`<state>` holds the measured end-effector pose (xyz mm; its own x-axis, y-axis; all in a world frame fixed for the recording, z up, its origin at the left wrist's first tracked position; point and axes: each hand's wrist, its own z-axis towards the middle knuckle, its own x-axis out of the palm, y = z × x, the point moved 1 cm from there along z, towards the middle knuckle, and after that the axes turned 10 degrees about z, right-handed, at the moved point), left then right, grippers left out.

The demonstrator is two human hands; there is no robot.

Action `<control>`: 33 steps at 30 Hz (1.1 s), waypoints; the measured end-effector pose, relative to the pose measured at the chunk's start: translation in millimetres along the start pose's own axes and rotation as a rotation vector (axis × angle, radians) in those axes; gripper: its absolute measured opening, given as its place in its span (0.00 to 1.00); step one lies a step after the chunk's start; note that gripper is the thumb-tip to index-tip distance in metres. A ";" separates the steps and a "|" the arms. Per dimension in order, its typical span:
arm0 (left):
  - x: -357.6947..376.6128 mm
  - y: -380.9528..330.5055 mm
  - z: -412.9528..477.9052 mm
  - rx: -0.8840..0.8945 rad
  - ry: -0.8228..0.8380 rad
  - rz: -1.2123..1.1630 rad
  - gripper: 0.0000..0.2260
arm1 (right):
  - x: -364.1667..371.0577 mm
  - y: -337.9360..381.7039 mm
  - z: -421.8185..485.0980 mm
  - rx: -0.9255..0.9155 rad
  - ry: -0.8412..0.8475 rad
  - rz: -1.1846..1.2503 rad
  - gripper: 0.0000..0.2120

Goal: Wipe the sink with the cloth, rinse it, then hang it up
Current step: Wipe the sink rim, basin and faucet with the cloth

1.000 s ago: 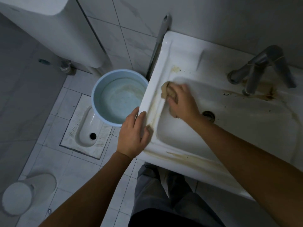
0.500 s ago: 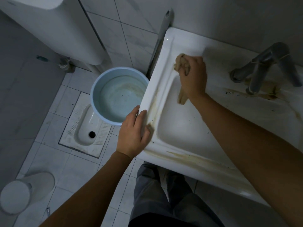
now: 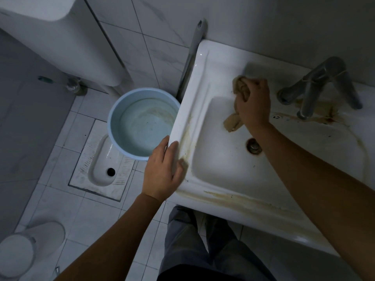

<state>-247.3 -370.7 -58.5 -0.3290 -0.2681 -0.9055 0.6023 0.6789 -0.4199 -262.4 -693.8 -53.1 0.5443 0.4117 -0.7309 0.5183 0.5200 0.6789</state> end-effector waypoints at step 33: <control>0.1 2.1 -4.0 0.007 -0.067 -0.032 0.22 | 49.7 62.1 -118.4 -0.059 0.282 0.368 0.21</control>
<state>-249.0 -366.5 -59.2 -0.2986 -0.3349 -0.8937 0.5978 0.6643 -0.4487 -281.3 -552.5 -55.5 0.4799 0.7600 -0.4384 0.2820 0.3395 0.8973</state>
